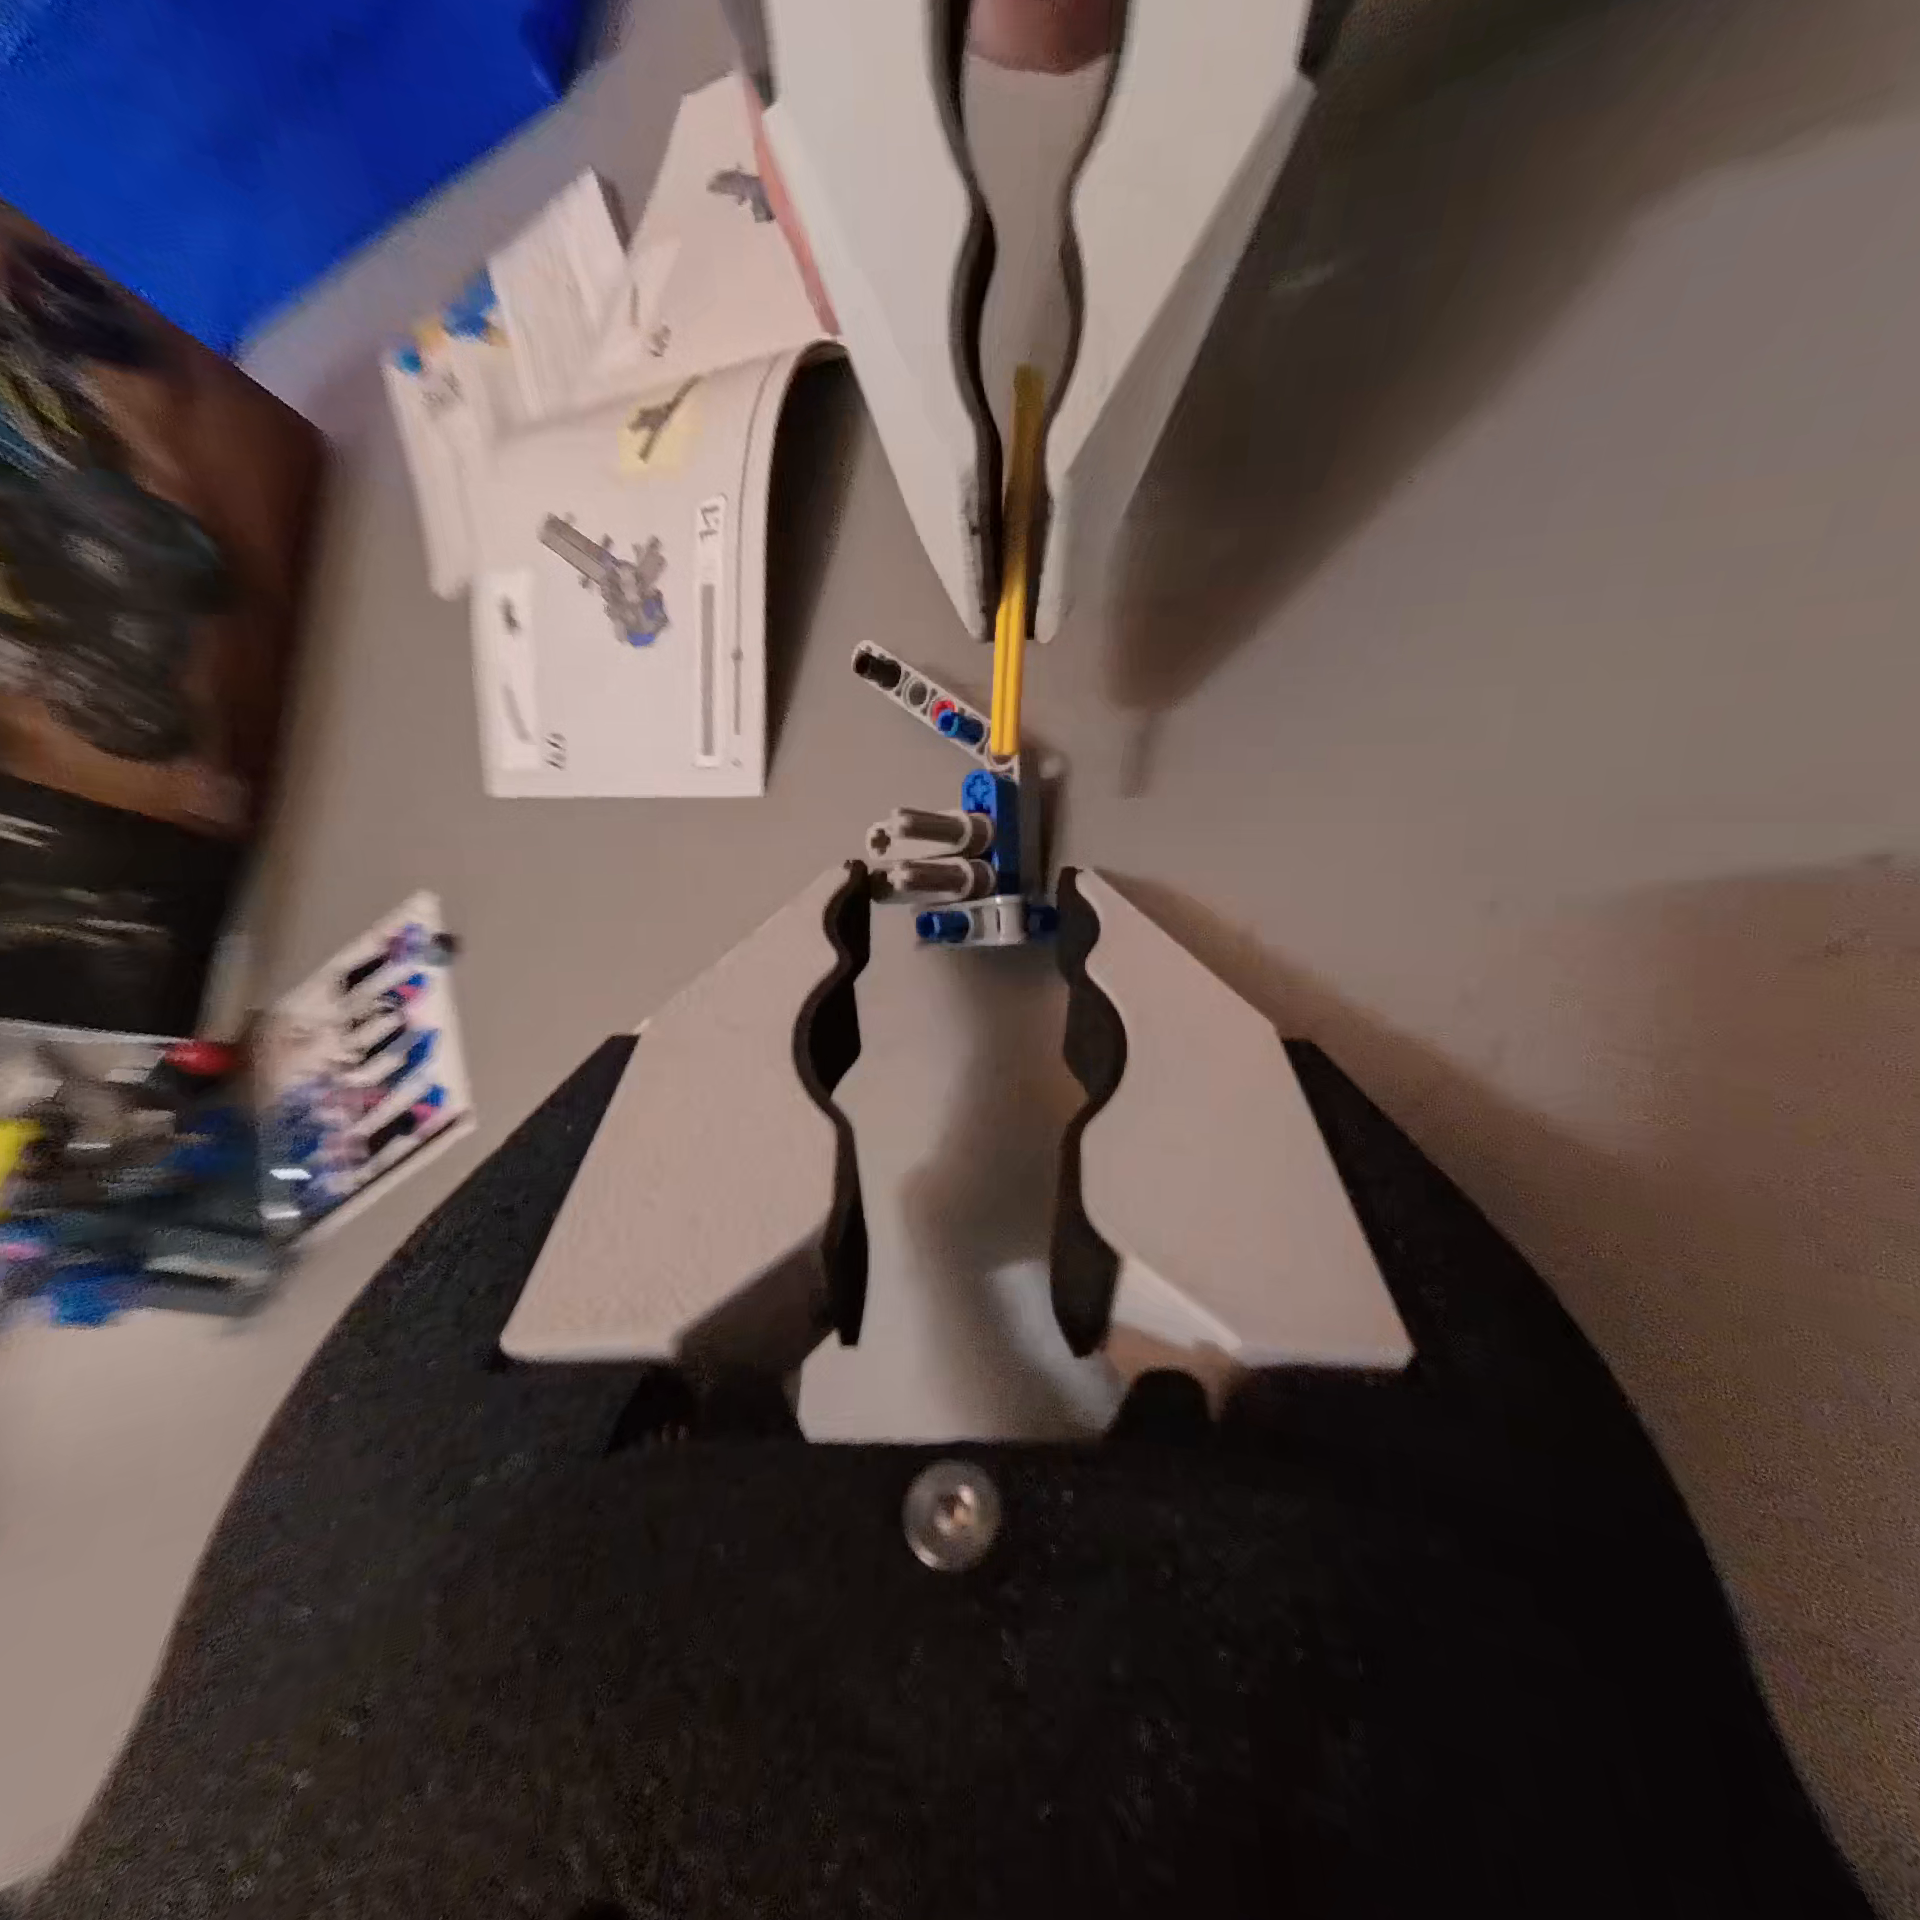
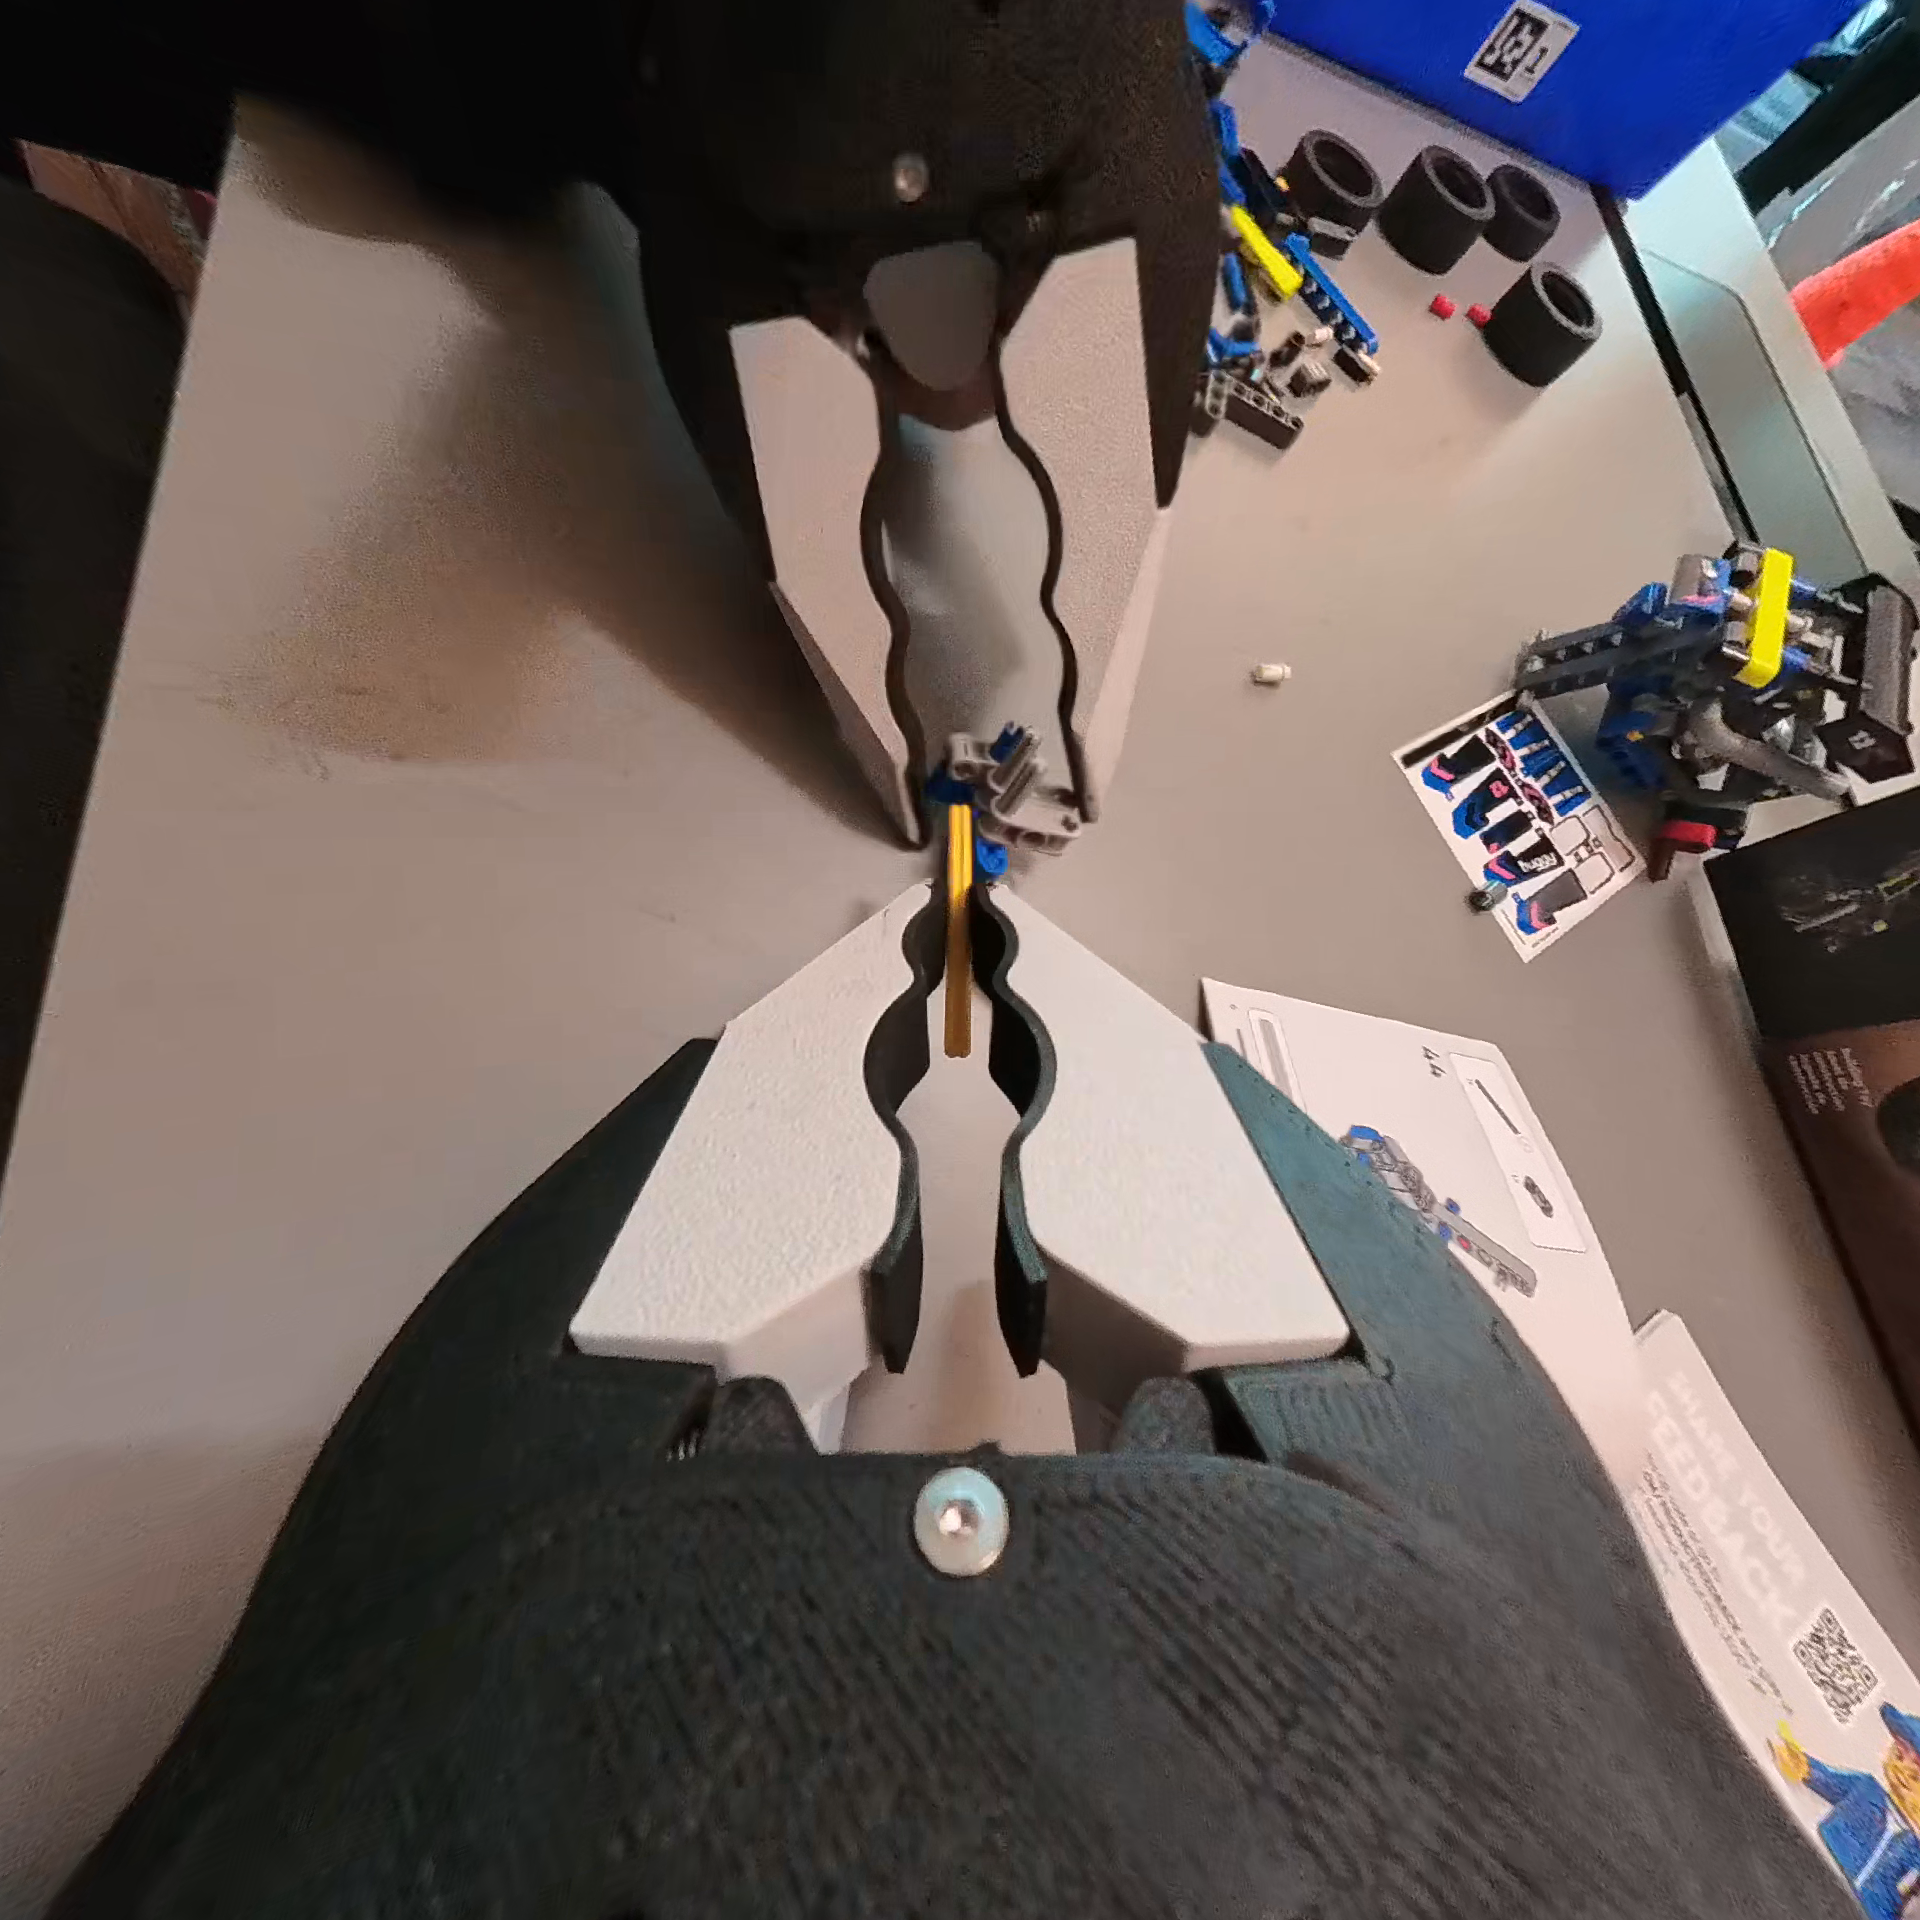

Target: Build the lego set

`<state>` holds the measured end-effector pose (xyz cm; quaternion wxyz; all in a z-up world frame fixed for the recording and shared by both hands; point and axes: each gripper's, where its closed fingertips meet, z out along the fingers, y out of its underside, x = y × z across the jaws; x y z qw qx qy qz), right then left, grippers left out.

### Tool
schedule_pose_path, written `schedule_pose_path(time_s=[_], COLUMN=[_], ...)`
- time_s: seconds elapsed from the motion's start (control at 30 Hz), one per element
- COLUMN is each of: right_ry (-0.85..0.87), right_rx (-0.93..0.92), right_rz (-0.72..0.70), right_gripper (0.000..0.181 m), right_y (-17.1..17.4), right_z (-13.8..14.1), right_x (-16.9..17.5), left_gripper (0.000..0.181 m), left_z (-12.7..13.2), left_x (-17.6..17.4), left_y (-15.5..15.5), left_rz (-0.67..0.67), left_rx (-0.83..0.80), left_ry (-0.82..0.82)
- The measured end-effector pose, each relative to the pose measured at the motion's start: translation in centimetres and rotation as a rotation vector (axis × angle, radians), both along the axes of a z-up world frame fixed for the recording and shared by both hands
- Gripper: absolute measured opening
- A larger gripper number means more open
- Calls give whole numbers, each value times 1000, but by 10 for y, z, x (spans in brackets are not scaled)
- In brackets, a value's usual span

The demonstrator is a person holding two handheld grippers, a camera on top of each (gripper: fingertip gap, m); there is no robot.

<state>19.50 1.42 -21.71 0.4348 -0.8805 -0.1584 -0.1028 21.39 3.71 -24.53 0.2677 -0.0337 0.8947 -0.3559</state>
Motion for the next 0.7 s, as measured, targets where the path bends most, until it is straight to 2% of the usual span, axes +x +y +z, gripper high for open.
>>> schedule_pose_path(time_s=[0.07, 0.17, 0.27, 0.37, 0.5, 0.6, 0.7], right_ry=[-22, -52, -37, -61, 47, 56, 70], right_rx=[3, 6, 12, -28, -65, -104, -103], right_rz=[-3, -13, 9, -41, -74, -54, -60], right_gripper=[2, 2, 2, 2, 2, 2, 3], right_y=[1, 3, 5, 0, -6, -14, -17], right_z=[1, -5, -13, -17, -19, -21, -22], right_x=[-4, -4, -8, -4, -11, -14, -13], left_gripper=[33, 33, 33, 33, 33, 34, 44], left_z=[3, 3, 1, -2, -6, -10, -10], left_x=[-1, -8, -7, -11, -21, -22, -18], left_y=[0, -6, -7, -7, -11, -11, -10], left_rz=[-16, -48, -21, 15, 30, 32, 39], left_rx=[80, 76, 22, -37, -125, -139, -161], left_ry=[-128, -127, -44, 110, 346, 418, 483])
